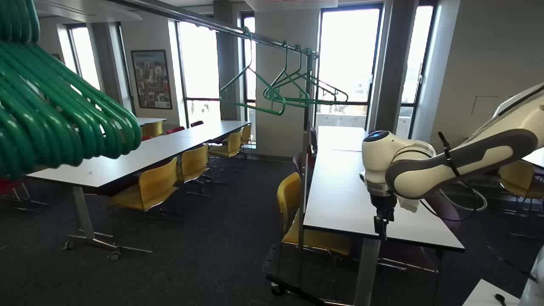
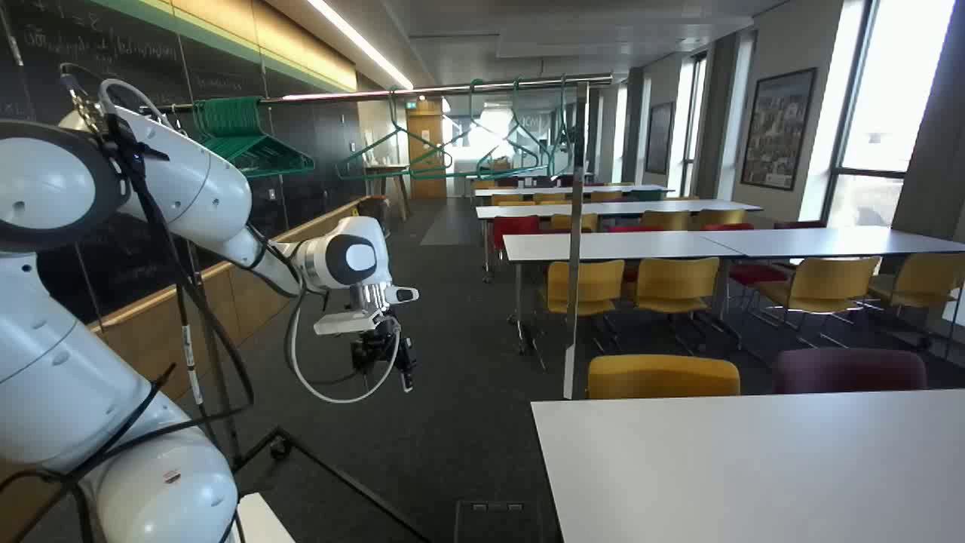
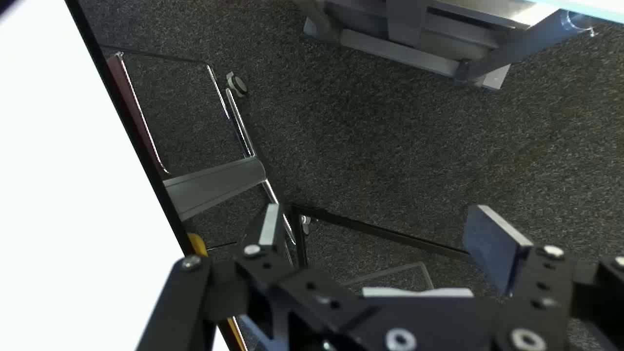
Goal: Put a hanger on the table
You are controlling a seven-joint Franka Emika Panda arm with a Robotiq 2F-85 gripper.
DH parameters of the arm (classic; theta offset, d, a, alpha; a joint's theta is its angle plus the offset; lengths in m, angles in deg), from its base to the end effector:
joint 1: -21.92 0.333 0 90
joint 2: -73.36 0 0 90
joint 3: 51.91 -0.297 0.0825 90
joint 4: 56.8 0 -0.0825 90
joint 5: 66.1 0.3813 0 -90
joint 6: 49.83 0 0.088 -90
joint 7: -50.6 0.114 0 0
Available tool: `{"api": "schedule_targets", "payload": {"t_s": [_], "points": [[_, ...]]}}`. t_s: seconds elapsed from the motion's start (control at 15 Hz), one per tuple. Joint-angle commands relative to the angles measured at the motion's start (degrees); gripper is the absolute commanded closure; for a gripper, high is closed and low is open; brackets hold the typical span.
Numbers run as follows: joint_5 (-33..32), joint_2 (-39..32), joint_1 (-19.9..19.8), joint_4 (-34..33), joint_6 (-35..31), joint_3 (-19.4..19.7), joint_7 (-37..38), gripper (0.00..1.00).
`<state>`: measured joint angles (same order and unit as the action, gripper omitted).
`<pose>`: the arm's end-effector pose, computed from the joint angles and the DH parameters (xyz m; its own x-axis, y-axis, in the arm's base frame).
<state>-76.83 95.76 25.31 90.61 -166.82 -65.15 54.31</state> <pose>0.3826 0.0978 0.3607 0.9503 0.2748 -0.1464 0.3040 -0.9202 0.2466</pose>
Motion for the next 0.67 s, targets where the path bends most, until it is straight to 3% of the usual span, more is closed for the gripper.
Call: {"api": "schedule_targets", "payload": {"t_s": [0.0, 0.2, 0.6], "points": [[-0.6, -0.2, 1.5, -0.1, 0.2, 1.4, 0.5, 0.00], [-3.2, 3.1, 1.8, 1.6, -7.5, 0.2, 3.6, 0.00], [-8.8, 8.9, 1.6, 1.0, -15.6, -3.1, 10.9, 0.00]]}}
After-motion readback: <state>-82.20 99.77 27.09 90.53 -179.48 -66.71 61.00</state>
